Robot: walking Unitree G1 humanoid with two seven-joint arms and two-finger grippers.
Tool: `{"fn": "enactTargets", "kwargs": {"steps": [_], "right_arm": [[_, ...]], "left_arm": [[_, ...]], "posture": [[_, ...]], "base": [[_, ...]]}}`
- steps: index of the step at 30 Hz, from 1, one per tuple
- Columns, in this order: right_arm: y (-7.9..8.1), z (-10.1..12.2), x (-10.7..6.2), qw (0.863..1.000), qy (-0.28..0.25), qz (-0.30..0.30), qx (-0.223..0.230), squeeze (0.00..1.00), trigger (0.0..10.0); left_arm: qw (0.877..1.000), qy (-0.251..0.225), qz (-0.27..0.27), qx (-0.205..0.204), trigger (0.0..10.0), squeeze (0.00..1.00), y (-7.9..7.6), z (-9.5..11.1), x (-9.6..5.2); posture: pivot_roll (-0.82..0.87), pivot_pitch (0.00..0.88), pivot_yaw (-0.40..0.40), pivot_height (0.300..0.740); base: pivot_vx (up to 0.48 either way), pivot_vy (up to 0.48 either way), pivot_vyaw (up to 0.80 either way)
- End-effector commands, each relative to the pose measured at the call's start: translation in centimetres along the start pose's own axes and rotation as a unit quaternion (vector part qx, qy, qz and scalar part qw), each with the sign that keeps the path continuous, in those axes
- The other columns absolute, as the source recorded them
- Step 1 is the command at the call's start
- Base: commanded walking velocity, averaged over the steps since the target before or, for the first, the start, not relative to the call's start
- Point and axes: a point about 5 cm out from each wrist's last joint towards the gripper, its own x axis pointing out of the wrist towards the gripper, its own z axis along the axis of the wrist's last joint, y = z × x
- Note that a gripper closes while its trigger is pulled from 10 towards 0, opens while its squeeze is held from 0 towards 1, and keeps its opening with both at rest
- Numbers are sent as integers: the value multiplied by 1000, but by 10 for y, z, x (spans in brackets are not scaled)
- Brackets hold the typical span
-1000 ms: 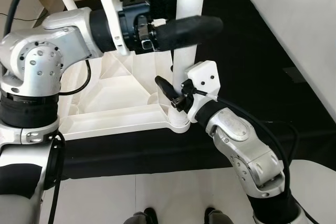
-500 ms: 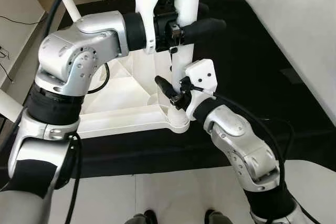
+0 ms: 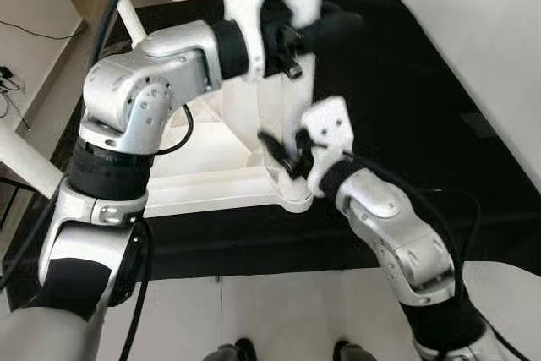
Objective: Building children table
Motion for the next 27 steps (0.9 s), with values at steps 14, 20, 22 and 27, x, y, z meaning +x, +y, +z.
{"fn": "enactTargets", "kwargs": {"steps": [14, 20, 22, 27], "right_arm": [[-25, 55, 18, 961, -41, 268, -57, 0, 10000], [-22, 69, 26, 937, -35, 343, -56, 0, 10000], [-20, 72, 34, 927, -26, 369, -64, 0, 10000], [-18, 71, 40, 917, -6, 393, -73, 0, 4824]], "left_arm": [[996, -36, -81, 0, 0, 0, -19, 7, -3], [992, -34, -118, 4, 0, 0, -28, 8, 0], [989, -36, -140, 12, 0, 0, -32, 8, 2], [986, -39, -161, 17, 0, 0, -36, 7, 7]], "posture": [[-83, 198, 101, 740], [-87, 203, 102, 740], [-83, 205, 100, 740], [-81, 209, 101, 740]], "base": [[0, 0, 0], [0, 0, 0], [0, 0, 0], [0, 0, 0]]}}
